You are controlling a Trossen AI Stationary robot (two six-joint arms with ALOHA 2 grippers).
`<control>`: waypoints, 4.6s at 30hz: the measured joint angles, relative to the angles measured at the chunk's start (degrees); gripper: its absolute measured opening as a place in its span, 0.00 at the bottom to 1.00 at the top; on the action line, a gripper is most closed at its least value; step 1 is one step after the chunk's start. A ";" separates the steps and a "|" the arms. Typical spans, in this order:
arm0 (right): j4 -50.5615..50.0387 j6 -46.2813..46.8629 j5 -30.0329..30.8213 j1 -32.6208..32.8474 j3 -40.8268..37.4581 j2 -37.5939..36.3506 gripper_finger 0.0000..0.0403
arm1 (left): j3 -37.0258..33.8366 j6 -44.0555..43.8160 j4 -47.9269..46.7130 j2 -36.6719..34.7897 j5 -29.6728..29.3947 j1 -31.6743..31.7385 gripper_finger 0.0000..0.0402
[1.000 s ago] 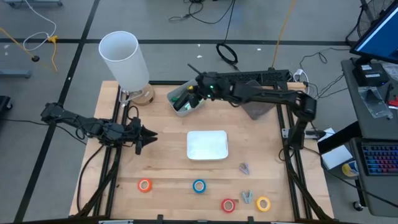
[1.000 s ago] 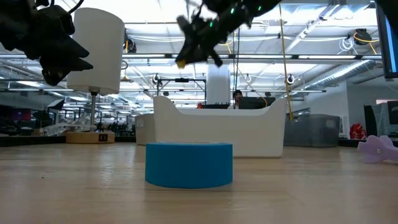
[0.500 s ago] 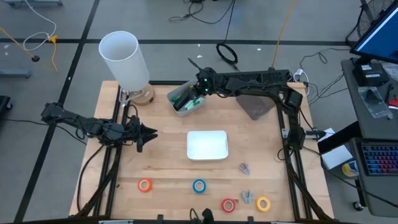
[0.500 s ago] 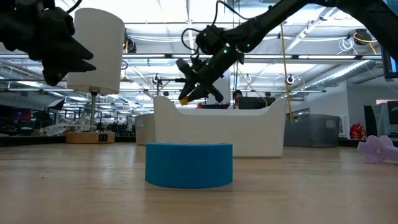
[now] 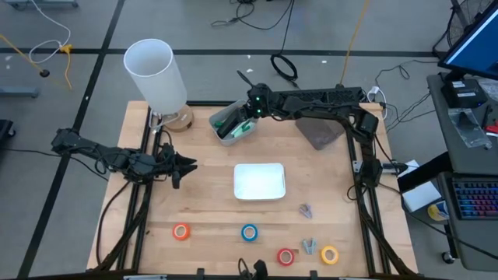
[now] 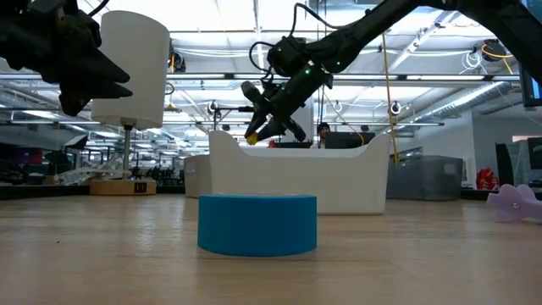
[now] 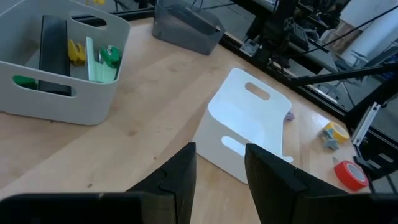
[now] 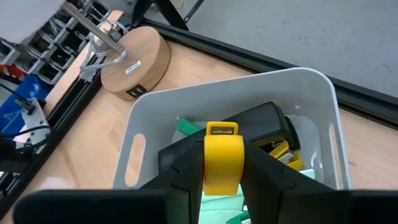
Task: Pick and place Stapler, Stapler remover, tape
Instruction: Put the yellow stapler into the gray bin, then put the purple staple remover into the white bin
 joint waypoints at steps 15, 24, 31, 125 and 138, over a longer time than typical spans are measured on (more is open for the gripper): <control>0.10 -4.92 1.30 2.30 0.00 0.00 0.21 | 0.00 0.05 0.00 0.01 0.01 0.00 0.34; 0.07 -4.75 1.38 1.84 0.00 0.00 0.24 | 0.00 1.15 -0.01 0.01 0.02 0.00 0.34; 0.05 -5.49 1.46 1.69 0.00 0.00 0.29 | 0.00 1.15 -0.01 -0.01 0.04 0.00 0.34; -48.42 50.83 1.85 53.12 -33.75 -31.92 0.52 | 0.00 2.44 -0.07 0.01 3.17 -0.02 0.34; -25.86 56.16 1.44 52.50 -46.76 -34.12 0.52 | 0.00 2.44 -0.11 -0.01 3.15 -0.02 0.34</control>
